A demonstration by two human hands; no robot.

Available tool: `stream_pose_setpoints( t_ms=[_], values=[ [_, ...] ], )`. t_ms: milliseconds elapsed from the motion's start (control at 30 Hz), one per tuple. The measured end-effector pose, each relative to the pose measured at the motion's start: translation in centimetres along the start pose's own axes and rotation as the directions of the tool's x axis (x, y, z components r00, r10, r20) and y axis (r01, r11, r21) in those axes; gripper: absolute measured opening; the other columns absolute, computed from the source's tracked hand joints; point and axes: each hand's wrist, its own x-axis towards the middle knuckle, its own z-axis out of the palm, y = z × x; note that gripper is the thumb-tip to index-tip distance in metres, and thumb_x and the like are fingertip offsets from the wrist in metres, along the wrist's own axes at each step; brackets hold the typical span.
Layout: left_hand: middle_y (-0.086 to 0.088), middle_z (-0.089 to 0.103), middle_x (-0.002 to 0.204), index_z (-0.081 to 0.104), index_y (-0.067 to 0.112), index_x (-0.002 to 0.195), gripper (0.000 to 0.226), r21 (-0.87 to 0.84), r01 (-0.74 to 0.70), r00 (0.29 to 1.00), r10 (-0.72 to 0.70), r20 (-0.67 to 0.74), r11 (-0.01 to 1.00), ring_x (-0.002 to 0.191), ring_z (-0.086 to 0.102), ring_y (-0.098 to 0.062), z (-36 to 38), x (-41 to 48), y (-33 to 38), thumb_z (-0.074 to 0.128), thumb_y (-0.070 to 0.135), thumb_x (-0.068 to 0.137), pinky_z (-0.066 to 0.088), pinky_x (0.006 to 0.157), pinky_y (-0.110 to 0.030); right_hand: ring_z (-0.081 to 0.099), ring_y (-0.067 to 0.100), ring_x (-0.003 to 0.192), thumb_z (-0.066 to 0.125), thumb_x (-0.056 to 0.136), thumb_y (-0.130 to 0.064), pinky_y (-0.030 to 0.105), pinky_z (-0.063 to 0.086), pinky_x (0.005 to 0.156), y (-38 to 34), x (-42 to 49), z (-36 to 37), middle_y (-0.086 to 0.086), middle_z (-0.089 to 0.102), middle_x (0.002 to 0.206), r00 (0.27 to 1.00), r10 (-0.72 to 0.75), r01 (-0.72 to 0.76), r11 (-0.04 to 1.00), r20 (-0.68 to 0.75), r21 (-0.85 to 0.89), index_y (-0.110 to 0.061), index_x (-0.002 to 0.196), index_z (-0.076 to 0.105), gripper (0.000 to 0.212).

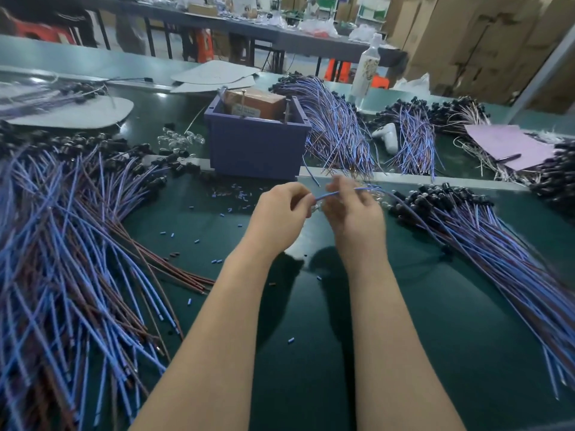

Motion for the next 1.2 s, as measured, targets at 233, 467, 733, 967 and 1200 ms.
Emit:
stream_pose_setpoints(
  t_ms=[233,467,733,967,1200],
  values=[
    [0.004,0.066,0.085,0.068,0.017,0.094,0.013,0.151,0.101,0.992,-0.088,-0.094,0.983,0.086,0.06,-0.019,-1.3,-0.2,-1.7,0.056,0.022,0.092,0.046,0.077,-0.027,0.055,0.003,0.049,0.05,0.098,-0.021,0.014,0.049,0.052,1.5,-0.1,0.0,-0.001,0.062,0.059,0.995,-0.098,0.096,0.933,0.012,-0.348,-0.01,0.073,0.062,0.029],
    [0.004,0.068,0.08,0.067,0.018,0.088,0.011,-0.001,0.229,0.961,-0.226,-0.16,0.973,0.081,0.059,-0.012,-2.0,-0.1,-2.8,0.056,0.017,0.092,0.04,0.073,-0.02,0.058,0.003,0.048,0.053,0.096,-0.02,0.015,0.052,0.055,1.3,0.2,0.0,-0.005,0.064,0.053,0.993,-0.007,0.006,1.0,-0.118,-0.008,-0.009,0.077,0.061,0.024],
    [0.013,0.065,0.06,0.062,0.027,0.07,0.023,-0.175,0.122,0.987,-0.137,-0.078,0.977,0.051,0.056,0.008,-1.5,-0.4,-2.2,0.062,0.016,0.09,0.045,0.063,-0.005,0.059,0.006,0.061,0.057,0.093,-0.011,0.016,0.054,0.062,2.0,-0.2,0.5,0.003,0.065,0.072,0.998,-0.006,0.017,0.986,0.069,-0.166,-0.009,0.081,0.064,0.015],
    [0.004,0.069,0.068,0.066,0.02,0.078,0.015,-0.226,0.139,0.99,-0.14,0.008,0.964,0.063,0.06,-0.008,-1.7,-0.5,-1.9,0.06,0.015,0.092,0.053,0.078,-0.027,0.054,0.004,0.055,0.055,0.093,-0.008,0.014,0.048,0.057,1.7,-0.3,0.4,-0.002,0.059,0.061,0.996,-0.085,0.087,0.981,0.015,-0.174,-0.01,0.079,0.06,0.016],
    [0.002,0.064,0.091,0.064,0.019,0.09,0.016,-0.066,0.255,0.939,-0.264,-0.223,0.965,0.079,0.055,-0.011,-2.0,-0.2,-2.5,0.052,0.01,0.088,0.039,0.073,-0.022,0.058,0.003,0.051,0.056,0.093,-0.006,0.015,0.053,0.057,1.1,0.0,0.2,-0.004,0.065,0.055,0.998,-0.03,0.03,1.0,-0.06,0.003,-0.011,0.077,0.057,0.017]
  ],
)
